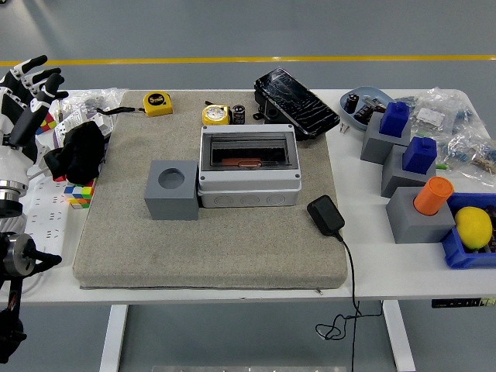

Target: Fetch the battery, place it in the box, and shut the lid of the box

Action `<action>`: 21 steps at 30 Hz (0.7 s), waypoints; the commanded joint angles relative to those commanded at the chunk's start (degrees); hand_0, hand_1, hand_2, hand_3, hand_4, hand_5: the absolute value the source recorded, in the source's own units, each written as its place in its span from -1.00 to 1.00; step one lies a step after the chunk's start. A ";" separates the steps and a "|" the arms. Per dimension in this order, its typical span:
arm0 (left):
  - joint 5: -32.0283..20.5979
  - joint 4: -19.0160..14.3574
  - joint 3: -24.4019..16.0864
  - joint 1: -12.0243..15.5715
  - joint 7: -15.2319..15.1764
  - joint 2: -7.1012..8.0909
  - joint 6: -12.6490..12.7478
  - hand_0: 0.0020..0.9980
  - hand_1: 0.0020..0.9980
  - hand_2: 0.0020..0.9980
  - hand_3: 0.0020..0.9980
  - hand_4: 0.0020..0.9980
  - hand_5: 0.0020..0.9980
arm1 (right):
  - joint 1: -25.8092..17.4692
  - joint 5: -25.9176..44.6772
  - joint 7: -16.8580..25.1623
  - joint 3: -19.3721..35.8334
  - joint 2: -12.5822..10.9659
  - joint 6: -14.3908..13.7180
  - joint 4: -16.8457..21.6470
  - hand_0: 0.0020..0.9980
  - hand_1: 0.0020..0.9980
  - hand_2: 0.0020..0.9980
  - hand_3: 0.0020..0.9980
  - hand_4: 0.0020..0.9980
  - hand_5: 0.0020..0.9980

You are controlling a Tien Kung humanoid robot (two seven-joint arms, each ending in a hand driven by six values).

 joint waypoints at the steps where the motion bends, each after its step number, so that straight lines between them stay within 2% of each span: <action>1: -0.01 0.00 0.01 0.01 0.01 0.00 -0.02 0.03 0.32 0.31 0.44 1.00 -0.07 | -0.01 -0.02 -0.01 0.01 0.00 0.00 0.00 0.30 0.29 0.35 0.17 1.00 0.12; 21: -0.08 0.07 0.52 -0.33 0.11 0.26 -0.27 0.03 0.33 0.31 0.45 1.00 -0.04 | 0.31 -0.13 -0.27 -0.19 -0.20 0.18 0.00 0.30 0.30 0.35 0.18 1.00 0.13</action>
